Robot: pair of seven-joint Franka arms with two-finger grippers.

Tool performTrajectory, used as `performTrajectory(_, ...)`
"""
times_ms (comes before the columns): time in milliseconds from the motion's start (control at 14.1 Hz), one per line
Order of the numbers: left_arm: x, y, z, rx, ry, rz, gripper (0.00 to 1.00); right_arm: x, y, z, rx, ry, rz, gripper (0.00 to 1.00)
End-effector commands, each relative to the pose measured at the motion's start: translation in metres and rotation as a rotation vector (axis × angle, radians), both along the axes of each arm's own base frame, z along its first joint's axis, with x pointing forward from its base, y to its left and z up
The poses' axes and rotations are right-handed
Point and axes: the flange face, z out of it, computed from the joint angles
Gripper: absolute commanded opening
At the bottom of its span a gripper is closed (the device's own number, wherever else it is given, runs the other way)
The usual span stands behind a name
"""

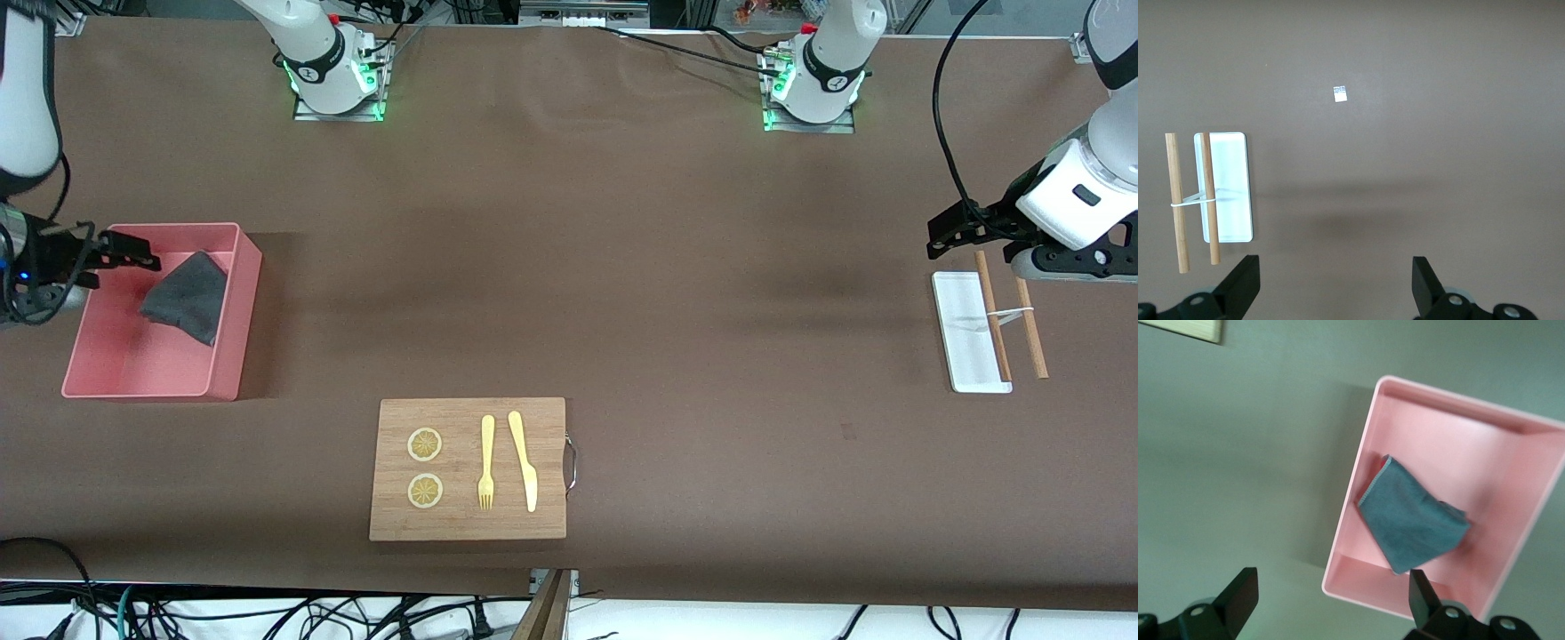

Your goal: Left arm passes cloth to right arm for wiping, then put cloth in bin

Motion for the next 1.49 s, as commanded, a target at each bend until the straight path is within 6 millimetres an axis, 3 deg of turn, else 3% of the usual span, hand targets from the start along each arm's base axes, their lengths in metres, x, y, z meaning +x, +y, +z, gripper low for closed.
performTrajectory(0,0.003,0.001,0.005,0.025,-0.001,-0.017,1.0,-0.009,0.005,0.06,-0.04,-0.065,0.027,1.0)
performTrajectory(142,0.003,0.001,0.005,0.025,-0.001,-0.015,1.0,-0.018,0.024,0.097,-0.039,-0.133,0.062,1.0)
performTrajectory(355,0.003,0.001,0.005,0.025,-0.001,-0.015,1.0,-0.031,0.025,0.12,-0.029,-0.139,0.049,1.0)
performTrajectory(639,0.003,0.001,0.005,0.025,-0.001,-0.015,1.0,-0.042,0.055,0.127,-0.045,-0.058,-0.198,1.0)
performTrajectory(782,0.003,0.001,0.005,0.025,-0.001,-0.017,1.0,-0.048,0.091,0.124,-0.058,-0.007,-0.193,1.0)
performTrajectory(853,0.003,0.001,0.005,0.025,-0.001,-0.015,1.0,-0.051,0.108,0.126,-0.071,0.0,-0.274,1.0)
performTrajectory(924,0.003,0.001,0.005,0.025,-0.001,-0.017,1.0,-0.052,0.11,0.127,-0.08,0.002,-0.345,1.0)
performTrajectory(1208,0.003,0.001,0.005,0.025,-0.001,-0.017,1.0,-0.051,0.092,0.129,-0.076,0.023,-0.385,1.0)
performTrajectory(1421,0.003,0.001,0.005,0.025,-0.001,-0.017,1.0,-0.046,0.09,0.134,-0.078,0.02,-0.381,1.0)
